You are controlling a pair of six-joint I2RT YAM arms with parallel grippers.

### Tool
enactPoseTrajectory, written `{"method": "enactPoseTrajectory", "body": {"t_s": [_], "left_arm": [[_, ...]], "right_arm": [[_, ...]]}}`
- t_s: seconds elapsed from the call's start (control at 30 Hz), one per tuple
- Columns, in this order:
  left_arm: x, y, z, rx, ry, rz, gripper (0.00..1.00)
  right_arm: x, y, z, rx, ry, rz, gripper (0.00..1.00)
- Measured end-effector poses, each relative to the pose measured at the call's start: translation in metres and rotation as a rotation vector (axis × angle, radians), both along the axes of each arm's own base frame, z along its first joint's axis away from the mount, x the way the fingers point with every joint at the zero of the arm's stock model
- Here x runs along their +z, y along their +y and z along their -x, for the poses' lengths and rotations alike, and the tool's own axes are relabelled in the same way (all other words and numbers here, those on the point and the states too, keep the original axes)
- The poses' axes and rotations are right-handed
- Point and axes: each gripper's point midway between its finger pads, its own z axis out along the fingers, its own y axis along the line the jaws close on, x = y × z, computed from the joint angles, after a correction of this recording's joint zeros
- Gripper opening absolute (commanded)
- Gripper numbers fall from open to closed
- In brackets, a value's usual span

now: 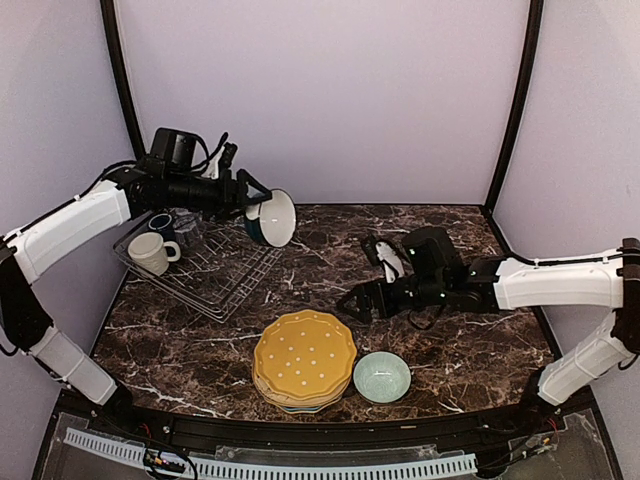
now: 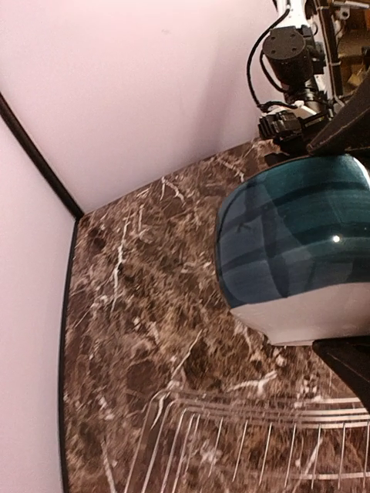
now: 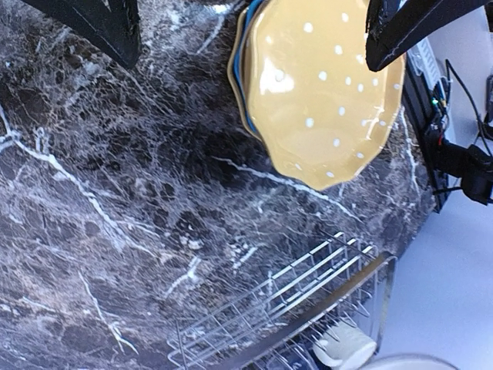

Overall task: Unload the mixed dishes from the dish rack
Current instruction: Pass from the left arm to the right

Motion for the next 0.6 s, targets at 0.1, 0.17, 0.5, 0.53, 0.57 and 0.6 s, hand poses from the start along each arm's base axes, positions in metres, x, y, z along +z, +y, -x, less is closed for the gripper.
{"method": "enactPoseTrajectory", "body": {"t_s": [0.1, 0.17, 0.5, 0.53, 0.57, 0.6], "left_arm": [[-0.030, -0.022, 0.013, -0.072, 0.087, 0.110, 0.38], [-0.047, -0.034, 0.022, -0.105, 0.141, 0.157, 0.38], [-0.050, -0.096, 0.075, -0.311, 0.203, 0.278, 0.38], [-0.049, -0.099, 0.078, -0.322, 0.199, 0.281, 0.38], [-0.049, -0.102, 0.082, -0.333, 0.198, 0.281, 0.37], [-0.052, -0.104, 0.083, -0.337, 0.201, 0.279, 0.38]], "right_arm": [[0.018, 0.005, 0.000, 0.014, -0.010, -0.076, 0.99], [0.026, 0.007, -0.001, 0.019, -0.012, -0.113, 0.99], [0.033, 0.009, -0.003, 0.007, 0.003, -0.173, 0.83], [0.031, 0.007, -0.004, -0.007, 0.007, -0.172, 0.78], [0.030, 0.005, -0.004, -0.013, 0.009, -0.172, 0.73], [0.030, 0.003, -0.004, -0.020, 0.010, -0.173, 0.68]]}}
